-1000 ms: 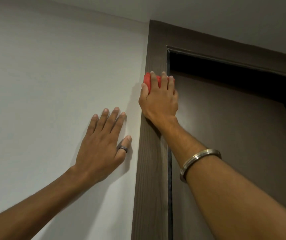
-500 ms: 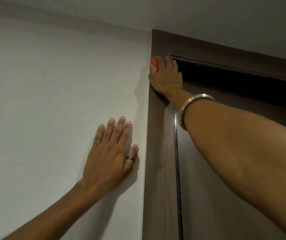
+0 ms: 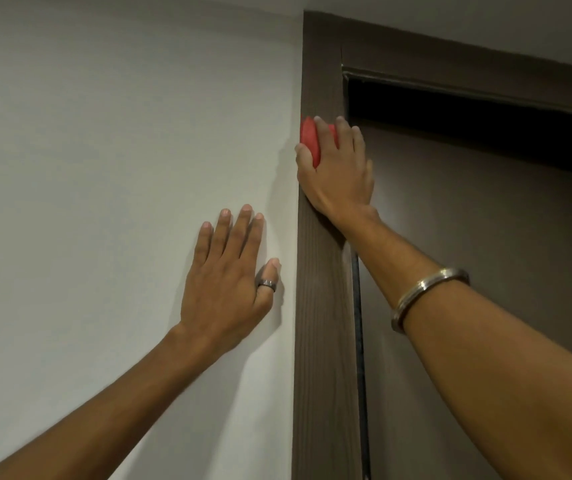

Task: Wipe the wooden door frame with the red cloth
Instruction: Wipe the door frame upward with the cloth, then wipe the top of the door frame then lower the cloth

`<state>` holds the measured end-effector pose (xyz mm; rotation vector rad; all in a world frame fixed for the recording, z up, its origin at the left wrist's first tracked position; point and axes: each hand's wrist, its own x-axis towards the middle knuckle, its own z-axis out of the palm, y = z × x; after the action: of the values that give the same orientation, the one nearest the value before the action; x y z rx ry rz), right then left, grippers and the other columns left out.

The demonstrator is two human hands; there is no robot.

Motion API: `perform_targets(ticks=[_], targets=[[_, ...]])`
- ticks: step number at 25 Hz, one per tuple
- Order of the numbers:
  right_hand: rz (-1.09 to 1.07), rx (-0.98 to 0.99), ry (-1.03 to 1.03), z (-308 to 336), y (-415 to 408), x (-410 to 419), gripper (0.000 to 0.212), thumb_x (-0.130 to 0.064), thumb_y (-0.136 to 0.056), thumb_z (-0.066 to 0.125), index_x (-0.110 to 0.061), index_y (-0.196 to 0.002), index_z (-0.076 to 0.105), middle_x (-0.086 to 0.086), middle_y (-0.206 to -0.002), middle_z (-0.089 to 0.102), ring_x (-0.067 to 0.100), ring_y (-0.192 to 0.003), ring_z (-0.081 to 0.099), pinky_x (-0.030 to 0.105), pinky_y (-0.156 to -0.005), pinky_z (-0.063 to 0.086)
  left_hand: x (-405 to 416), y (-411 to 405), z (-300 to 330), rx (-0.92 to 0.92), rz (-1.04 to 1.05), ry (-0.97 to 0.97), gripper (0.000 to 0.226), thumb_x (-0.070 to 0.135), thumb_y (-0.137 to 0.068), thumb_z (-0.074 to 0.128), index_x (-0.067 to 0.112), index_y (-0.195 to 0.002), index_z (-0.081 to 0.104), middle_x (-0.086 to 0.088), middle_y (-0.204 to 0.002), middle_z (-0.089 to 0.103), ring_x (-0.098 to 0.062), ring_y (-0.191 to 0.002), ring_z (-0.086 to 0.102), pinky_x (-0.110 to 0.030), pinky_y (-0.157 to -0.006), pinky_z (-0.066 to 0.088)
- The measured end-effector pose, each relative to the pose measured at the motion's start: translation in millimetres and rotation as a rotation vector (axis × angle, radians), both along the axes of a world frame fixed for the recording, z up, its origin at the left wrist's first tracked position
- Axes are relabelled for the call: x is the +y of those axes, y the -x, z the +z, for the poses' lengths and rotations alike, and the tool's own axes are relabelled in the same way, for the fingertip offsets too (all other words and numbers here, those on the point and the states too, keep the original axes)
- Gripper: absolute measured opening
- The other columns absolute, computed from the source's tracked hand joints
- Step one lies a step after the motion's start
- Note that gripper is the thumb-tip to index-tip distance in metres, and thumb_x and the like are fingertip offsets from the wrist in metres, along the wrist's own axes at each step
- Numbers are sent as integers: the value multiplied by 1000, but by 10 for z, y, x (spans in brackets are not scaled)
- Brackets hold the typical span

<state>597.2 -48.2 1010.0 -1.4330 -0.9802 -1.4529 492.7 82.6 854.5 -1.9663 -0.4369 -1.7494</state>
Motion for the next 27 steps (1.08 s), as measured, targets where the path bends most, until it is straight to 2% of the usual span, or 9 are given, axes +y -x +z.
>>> perform_targets(ticks=[5,10,14,17,19,21,22,24,27], targets=[[-2,34,-12,-1302,41,40,67,-52,-102,41,-29,-164,30,6,-173,25,31,-161,20,53,-125,26,26,11,-717,-16,2,30,73,47,-105,32,12,-167,13,-11,-176,6,-30,-163,-1,-53,-133,4],[1,149,48,-2808,151,-46,69,-47,-99,43,-23,-164,33,11,-172,27,37,-160,24,54,-119,27,-31,237,-1712,64,32,119,74,43,-104,43,7,-165,22,-16,-175,13,-36,-162,3,-49,-132,-3],[38,230,249,-4039,296,-354,73,-23,-95,64,-16,-161,35,13,-171,26,39,-158,24,50,-119,31,-543,521,-2587,103,-210,367,64,40,-102,43,12,-159,40,-11,-173,23,-26,-164,0,-43,-133,1],[335,525,393,-4671,375,-788,68,-18,-103,61,-27,-162,29,0,-172,25,31,-157,31,45,-120,40,-1145,751,-3296,99,-562,841,48,45,-102,41,33,-148,49,10,-167,33,-3,-159,13,-38,-130,17],[753,1016,133,-5064,580,-1015,58,-32,-104,57,-40,-158,36,-5,-158,49,27,-138,56,41,-99,59,-1441,937,-3729,68,-732,1257,30,47,-105,43,49,-135,48,17,-155,43,6,-139,39,-35,-122,32],[1180,1487,-234,-5459,920,-1112,48,-40,-100,55,-30,-147,56,4,-134,71,26,-115,73,38,-82,63,-1591,1148,-4102,9,-839,1772,19,47,-109,42,47,-124,55,8,-149,56,-3,-121,56,-37,-108,48],[1289,1670,-355,-5662,1066,-1102,44,-40,-100,54,-20,-137,64,9,-121,77,26,-105,77,38,-78,64,-1591,1233,-4273,-30,-863,2033,27,49,-109,39,38,-121,60,-1,-142,63,-15,-116,64,-42,-98,54],[1276,1970,-376,-6128,1445,-1028,42,-44,-101,52,-12,-118,74,14,-105,79,28,-88,80,41,-76,64,-1545,1498,-4655,-107,-846,2421,50,58,-106,34,22,-121,66,-13,-125,73,-37,-112,71,-55,-90,60],[1135,2199,-163,-6837,2077,-809,45,-47,-101,52,-12,-109,79,17,-110,80,30,-94,78,47,-87,61,-1348,1984,-5273,-414,-802,2582,66,64,-104,28,17,-121,72,-14,-112,81,-38,-103,77,-61,-84,61]])
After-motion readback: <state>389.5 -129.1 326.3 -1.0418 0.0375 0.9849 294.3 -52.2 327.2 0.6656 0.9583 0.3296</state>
